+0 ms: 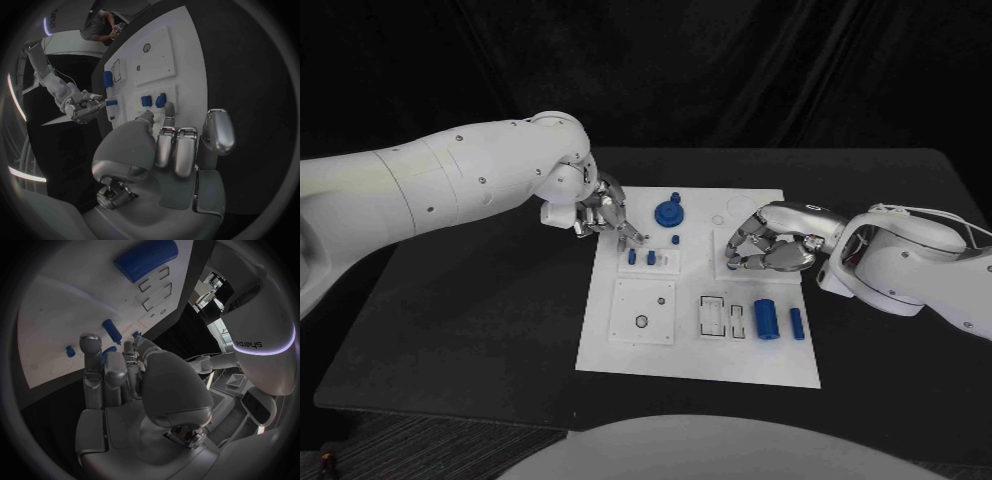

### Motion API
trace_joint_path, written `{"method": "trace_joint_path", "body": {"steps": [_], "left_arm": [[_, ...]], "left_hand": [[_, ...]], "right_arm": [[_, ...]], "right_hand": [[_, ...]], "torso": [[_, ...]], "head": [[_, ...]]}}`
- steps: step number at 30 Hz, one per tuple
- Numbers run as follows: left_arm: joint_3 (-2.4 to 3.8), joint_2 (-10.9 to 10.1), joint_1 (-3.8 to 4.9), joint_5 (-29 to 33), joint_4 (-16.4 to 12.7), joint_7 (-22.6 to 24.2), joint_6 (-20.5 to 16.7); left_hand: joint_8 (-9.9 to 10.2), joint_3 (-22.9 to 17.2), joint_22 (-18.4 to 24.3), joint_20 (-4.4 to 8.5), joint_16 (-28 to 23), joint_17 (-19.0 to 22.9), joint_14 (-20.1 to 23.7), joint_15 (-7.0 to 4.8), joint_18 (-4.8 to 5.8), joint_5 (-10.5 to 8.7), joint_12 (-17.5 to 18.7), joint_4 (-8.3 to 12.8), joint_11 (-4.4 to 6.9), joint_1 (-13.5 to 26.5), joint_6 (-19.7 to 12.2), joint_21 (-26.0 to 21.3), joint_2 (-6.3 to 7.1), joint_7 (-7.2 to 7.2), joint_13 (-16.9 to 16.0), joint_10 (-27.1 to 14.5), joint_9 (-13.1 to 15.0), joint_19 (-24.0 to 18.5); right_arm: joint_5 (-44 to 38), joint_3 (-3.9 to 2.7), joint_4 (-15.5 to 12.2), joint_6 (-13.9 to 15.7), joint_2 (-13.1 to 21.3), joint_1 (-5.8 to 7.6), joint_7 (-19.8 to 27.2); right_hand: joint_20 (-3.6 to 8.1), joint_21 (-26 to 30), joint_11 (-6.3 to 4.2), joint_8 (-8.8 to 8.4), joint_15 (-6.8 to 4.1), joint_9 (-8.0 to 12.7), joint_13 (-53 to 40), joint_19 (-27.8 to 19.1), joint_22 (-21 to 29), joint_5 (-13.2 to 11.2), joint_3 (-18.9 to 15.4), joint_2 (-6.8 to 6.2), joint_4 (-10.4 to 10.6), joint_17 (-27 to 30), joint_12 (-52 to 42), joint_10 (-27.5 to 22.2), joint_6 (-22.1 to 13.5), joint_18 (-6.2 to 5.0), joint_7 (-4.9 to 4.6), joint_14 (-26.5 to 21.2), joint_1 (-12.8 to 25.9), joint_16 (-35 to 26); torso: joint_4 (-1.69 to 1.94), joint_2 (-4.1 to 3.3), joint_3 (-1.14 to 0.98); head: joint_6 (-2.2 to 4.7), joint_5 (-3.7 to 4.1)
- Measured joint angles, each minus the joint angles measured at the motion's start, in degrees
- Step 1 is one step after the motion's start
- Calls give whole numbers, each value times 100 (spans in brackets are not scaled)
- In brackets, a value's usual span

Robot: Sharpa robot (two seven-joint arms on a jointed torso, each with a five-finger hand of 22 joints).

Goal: Assemble the parts on the task board

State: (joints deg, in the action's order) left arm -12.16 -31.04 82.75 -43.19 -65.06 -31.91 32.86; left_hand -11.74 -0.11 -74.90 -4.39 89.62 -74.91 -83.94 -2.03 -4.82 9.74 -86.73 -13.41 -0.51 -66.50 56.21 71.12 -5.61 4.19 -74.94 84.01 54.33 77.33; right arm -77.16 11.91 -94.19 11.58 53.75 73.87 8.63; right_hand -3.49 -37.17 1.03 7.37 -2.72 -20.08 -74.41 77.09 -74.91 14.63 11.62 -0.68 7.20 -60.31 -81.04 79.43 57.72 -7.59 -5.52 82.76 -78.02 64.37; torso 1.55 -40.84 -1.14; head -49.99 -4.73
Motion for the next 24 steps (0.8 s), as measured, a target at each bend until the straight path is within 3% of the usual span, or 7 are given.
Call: {"method": "trace_joint_path", "body": {"steps": [5,24], "left_arm": [[0,30,-12,1,6,0,3],[1,66,-52,4,0,-34,75]], "left_hand": [[82,-76,0,0,0,0,0,0,0,142,0,98,0,-133,21,0,-10,-21,0,0,-38,0],[155,-262,0,-20,0,0,0,0,0,259,0,293,0,-243,83,0,2,-41,0,0,-95,-21]], "right_arm": [[0,0,1,0,-1,0,0],[0,0,7,-4,-15,0,-3]], "right_hand": [[0,3,0,0,0,-1,0,0,0,23,15,0,15,0,0,0,0,0,0,0,0,0],[0,44,0,0,0,-9,0,0,1,92,32,0,-1,0,0,0,0,0,0,0,0,0]], "torso": [[1,1,0],[-3,6,-6]], "head": [[0,0],[0,-4]]}}
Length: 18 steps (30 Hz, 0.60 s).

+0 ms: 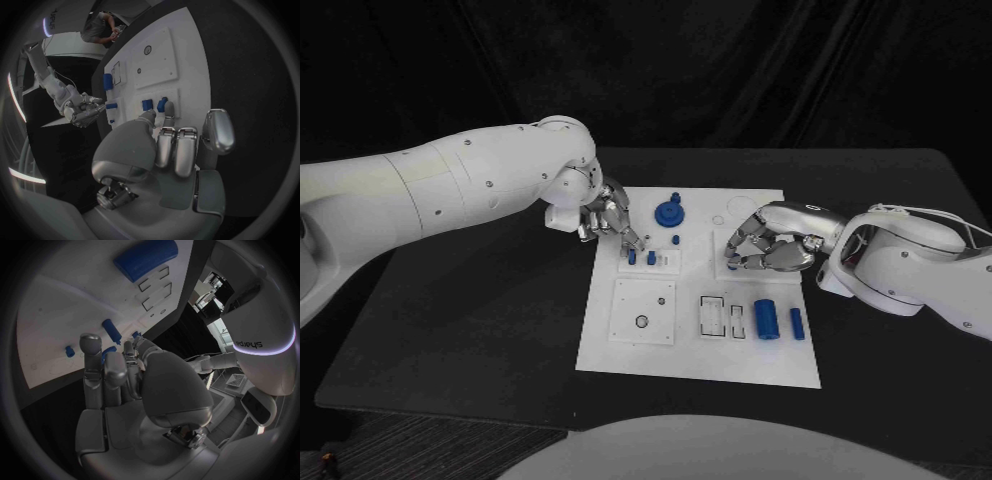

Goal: Assemble the parts on the task board

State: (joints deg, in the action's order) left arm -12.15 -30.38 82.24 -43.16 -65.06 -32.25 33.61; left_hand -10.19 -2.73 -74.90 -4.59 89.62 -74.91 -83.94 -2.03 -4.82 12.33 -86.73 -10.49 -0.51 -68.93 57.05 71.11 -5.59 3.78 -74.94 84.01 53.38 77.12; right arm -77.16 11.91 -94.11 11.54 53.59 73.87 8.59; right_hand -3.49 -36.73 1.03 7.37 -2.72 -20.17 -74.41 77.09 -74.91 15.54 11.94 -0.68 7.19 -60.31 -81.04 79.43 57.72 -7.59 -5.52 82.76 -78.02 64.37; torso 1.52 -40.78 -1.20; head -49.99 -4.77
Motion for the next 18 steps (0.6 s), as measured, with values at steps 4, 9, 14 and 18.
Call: {"method": "trace_joint_path", "body": {"steps": [4,9,14,18], "left_arm": [[0,8,-7,0,-3,-13,27],[-1,11,-13,1,-4,-27,47],[0,14,-18,2,0,-34,65],[4,17,-20,6,2,-35,66]], "left_hand": [[0,-22,0,0,0,0,0,0,0,31,0,22,0,-6,0,0,6,0,0,0,-5,0],[0,-40,0,0,0,0,0,0,0,38,0,39,0,-6,19,0,6,-19,0,0,-6,0],[65,-190,0,21,0,0,0,0,0,272,0,190,0,-36,61,0,36,-19,0,0,-35,-21],[90,-335,0,21,0,0,0,0,0,385,1,286,0,-54,81,0,54,-39,1,0,-41,-21]], "right_arm": [[0,0,1,-1,-2,0,-1],[0,0,1,-3,-5,0,-2],[0,0,3,-6,-5,0,-4],[0,0,4,-9,-5,0,-7]], "right_hand": [[0,2,0,0,0,0,0,0,0,12,16,0,-16,6,0,0,0,0,0,0,0,0],[0,2,0,0,0,-5,5,0,0,12,17,0,-17,10,0,0,0,0,0,0,0,0],[0,24,0,0,0,-6,6,0,0,40,27,3,-27,15,0,0,0,0,0,0,-3,0],[0,54,0,0,0,-15,14,0,0,120,73,40,-74,27,0,0,0,0,0,0,-40,-22]], "torso": [[2,0,-2],[4,0,-2],[5,-1,-1],[6,-1,-1]], "head": [[0,5],[0,6],[0,1],[0,-4]]}}
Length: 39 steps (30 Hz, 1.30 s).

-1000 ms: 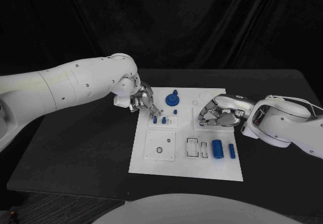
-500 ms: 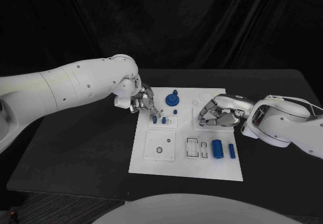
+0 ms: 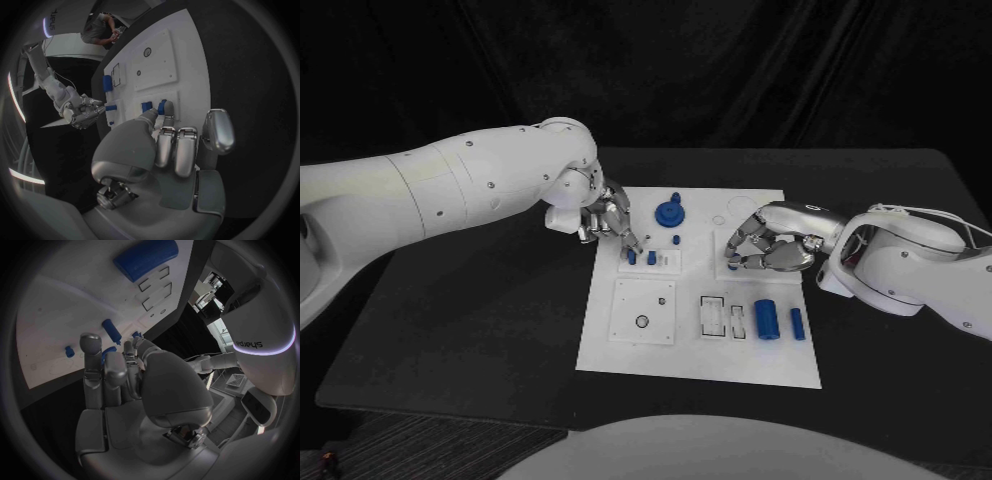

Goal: Assemble the parts on the task board

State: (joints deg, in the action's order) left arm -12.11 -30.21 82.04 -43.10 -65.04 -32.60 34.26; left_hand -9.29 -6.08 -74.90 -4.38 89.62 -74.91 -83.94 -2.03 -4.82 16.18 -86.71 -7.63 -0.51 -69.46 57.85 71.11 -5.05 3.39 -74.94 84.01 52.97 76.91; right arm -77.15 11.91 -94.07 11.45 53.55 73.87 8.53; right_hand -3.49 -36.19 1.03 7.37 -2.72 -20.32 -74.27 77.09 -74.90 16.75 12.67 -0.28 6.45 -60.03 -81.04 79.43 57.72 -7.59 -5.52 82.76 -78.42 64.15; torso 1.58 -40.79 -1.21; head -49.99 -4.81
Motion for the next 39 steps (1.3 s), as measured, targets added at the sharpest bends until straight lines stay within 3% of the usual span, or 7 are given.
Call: {"method": "trace_joint_path", "body": {"steps": [3,8,12,17,20,39], "left_arm": [[2,6,-2,3,1,0,0],[5,13,-8,10,3,6,-5],[6,11,-15,14,2,17,-26],[6,-52,-19,20,-80,34,-101],[6,-139,-19,25,-192,42,-185],[-3,-838,-33,20,-1157,-4,-1168]], "left_hand": [[14,-128,0,0,0,0,0,0,1,38,0,53,0,-27,6,0,28,6,0,0,0,0],[14,-433,0,0,0,0,0,0,0,296,1,195,31,19,51,0,73,-8,0,-7,1,0],[15,-868,0,21,0,0,0,0,0,431,1,358,40,186,86,20,240,-16,0,2,46,21],[15,-1177,0,20,0,0,-21,-21,0,445,1,493,40,284,112,23,337,-10,0,2,93,21],[15,-1398,0,43,0,0,-21,-21,0,505,1,597,40,373,122,66,425,0,0,2,129,43],[-13,-1681,0,42,0,0,0,-42,0,584,45,731,40,569,163,66,489,-1,0,2,240,43]], "right_arm": [[0,0,1,-2,0,0,-1],[0,0,2,-6,-1,0,-4],[0,0,3,-12,-2,0,-8],[0,0,5,-22,1,0,-19],[0,0,5,-30,10,0,-32],[0,0,10,-76,40,0,-131]], "right_hand": [[0,2,0,0,0,-7,0,0,0,56,27,0,-27,0,0,0,0,0,0,0,0,0],[0,31,0,0,0,-20,15,0,0,140,60,13,-61,16,0,0,0,0,0,0,-47,0],[0,58,0,0,0,-26,22,0,-5,214,93,-1,-93,32,29,0,0,0,0,0,-60,-25],[0,113,1,0,-15,-32,32,0,-4,256,124,15,-124,49,28,-42,0,1,0,-15,-76,-48],[0,180,1,0,-14,-39,41,0,-4,292,148,29,-148,87,52,-41,0,1,0,-16,-90,-90],[0,315,1,0,6,-50,152,0,-3,344,203,29,-203,186,112,-124,0,0,0,-77,-89,-159]], "torso": [[0,-1,0],[0,-1,-1],[0,-2,-1],[-1,-2,-1],[-1,-2,0],[0,9,2]], "head": [[0,-2],[0,-5],[0,-9],[0,1],[0,13],[0,23]]}}
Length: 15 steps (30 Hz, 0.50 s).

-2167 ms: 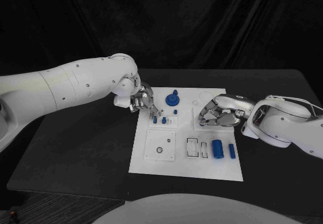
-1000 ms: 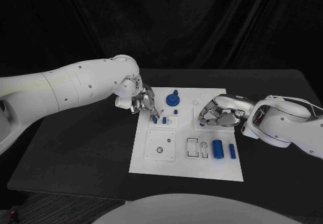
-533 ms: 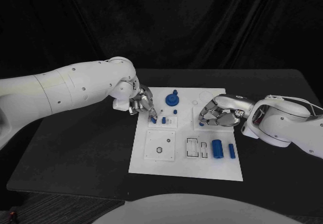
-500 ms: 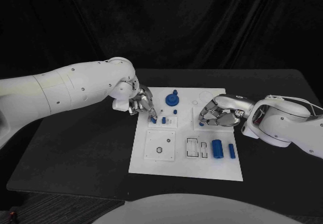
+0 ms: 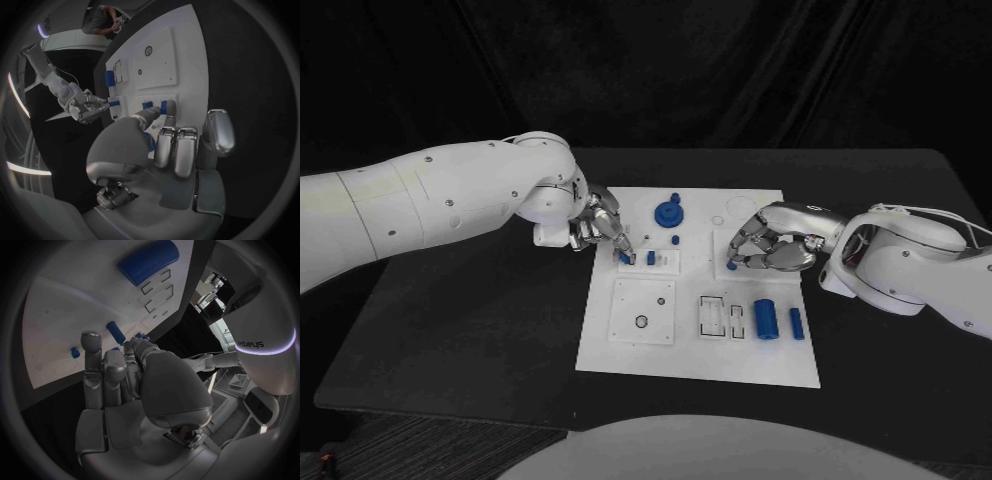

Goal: Assemble the parts on the task board

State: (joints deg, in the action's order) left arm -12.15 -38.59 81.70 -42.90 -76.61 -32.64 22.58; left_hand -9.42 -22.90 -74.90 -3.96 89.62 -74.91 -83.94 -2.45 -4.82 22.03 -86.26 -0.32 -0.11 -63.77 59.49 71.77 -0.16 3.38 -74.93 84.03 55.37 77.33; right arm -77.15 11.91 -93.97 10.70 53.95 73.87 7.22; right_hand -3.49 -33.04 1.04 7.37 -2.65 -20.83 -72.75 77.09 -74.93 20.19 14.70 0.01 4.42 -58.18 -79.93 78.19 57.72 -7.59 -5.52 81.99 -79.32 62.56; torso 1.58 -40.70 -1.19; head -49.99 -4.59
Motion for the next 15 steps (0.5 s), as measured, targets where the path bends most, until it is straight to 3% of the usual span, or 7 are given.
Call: {"method": "trace_joint_path", "body": {"steps": [15], "left_arm": [[-2,-489,-1,-119,-797,97,-1071]], "left_hand": [[-13,-118,0,20,0,0,0,0,-1,24,90,-23,20,146,-66,-88,-26,0,0,-20,100,-21]], "right_arm": [[0,0,5,-12,7,0,-33]], "right_hand": [[20,55,20,0,-20,1,19,-21,1,21,16,0,-16,26,25,-20,-21,1,-21,-20,0,-45]], "torso": [[4,-4,2]], "head": [[0,-11]]}}
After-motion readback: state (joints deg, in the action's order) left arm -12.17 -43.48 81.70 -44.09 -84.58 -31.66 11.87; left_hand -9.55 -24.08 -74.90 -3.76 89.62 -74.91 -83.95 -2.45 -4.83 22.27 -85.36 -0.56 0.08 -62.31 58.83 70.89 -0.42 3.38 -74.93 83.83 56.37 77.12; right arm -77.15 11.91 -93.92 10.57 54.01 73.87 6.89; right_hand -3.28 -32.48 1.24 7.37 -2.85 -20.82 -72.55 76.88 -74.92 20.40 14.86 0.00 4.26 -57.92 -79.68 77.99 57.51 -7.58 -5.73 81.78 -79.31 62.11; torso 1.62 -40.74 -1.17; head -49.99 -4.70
